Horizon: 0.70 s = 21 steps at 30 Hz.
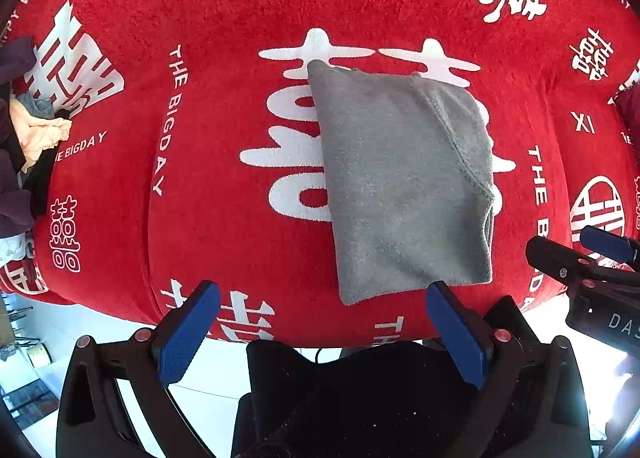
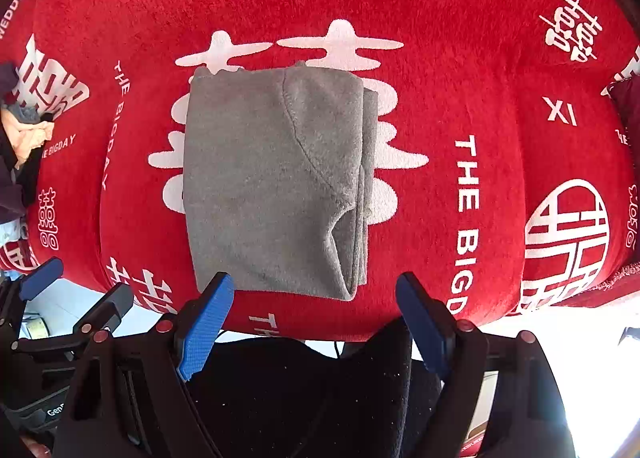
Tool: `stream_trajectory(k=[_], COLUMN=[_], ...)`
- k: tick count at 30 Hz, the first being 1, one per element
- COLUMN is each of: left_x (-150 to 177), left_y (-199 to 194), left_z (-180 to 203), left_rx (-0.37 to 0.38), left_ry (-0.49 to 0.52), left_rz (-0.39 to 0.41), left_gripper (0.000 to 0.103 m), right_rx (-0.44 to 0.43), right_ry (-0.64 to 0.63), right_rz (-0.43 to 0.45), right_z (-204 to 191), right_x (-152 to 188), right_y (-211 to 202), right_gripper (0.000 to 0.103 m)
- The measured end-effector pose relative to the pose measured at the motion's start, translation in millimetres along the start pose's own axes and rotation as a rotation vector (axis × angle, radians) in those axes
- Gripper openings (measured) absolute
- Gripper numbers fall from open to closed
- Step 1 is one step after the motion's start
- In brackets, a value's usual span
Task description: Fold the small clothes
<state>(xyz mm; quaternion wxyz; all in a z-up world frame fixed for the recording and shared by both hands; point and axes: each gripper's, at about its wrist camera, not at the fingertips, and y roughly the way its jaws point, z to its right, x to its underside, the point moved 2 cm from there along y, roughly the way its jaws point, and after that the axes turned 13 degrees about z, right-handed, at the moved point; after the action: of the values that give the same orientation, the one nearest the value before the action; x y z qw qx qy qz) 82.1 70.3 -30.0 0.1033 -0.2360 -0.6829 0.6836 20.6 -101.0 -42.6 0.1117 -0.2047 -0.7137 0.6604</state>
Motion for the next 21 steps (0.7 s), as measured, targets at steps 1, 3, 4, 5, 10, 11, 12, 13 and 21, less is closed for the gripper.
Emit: stream_trajectory(k=[1,3,4,5,10,11,12,13,21], left_x=[0.3,0.6,0.9,0.9,1.1,1.2,1.3,1.3,1.2], left_y=[-0.6,-1.7,-2.2,-3.0,-4.6,-4.6,-4.5,-4.3,-6.1], left_z=[0.2,0.4,0.6,0.8,-0.5,-0.9,-1.2,-1.4,-4.0], left_rx=[0.001,0.002,0.003,0.002,-0.001,0.0,0.001,0.0,0.002], left_ry=[0.0,0.001,0.002,0.003,0.004,0.003,0.003,0.003,0.004], left_rz=[0.001,0.004,0.005,0.008,0.02,0.022,0.022,0.022,0.031], left_gripper=[0.103,0.103,0.103,0.103,0.103,0.103,0.103,0.103,0.103], right_rx=[0.0,0.002,0.002,0.002,0.007,0.008,0.009,0.01,0.03], right_ry=[0.0,0.0,0.001,0.001,0.002,0.002,0.002,0.002,-0.011], right_rz=[0.0,0.002,0.003,0.004,0.005,0.006,0.005,0.006,0.032], right_z=[0.1,0.1,0.3,0.4,1.2,1.2,1.2,1.0,-0.6], right_x=[0.1,0.5,0.5,0.9,1.1,1.6,1.0,1.1,1.5], right_y=[0.1,-0.6,-1.2,-1.9,-3.2,-3.5,-3.5,-3.8,-7.9], right_gripper=[0.085,0.085,0.086,0.085,0.085,0.085,0.086,0.085,0.085])
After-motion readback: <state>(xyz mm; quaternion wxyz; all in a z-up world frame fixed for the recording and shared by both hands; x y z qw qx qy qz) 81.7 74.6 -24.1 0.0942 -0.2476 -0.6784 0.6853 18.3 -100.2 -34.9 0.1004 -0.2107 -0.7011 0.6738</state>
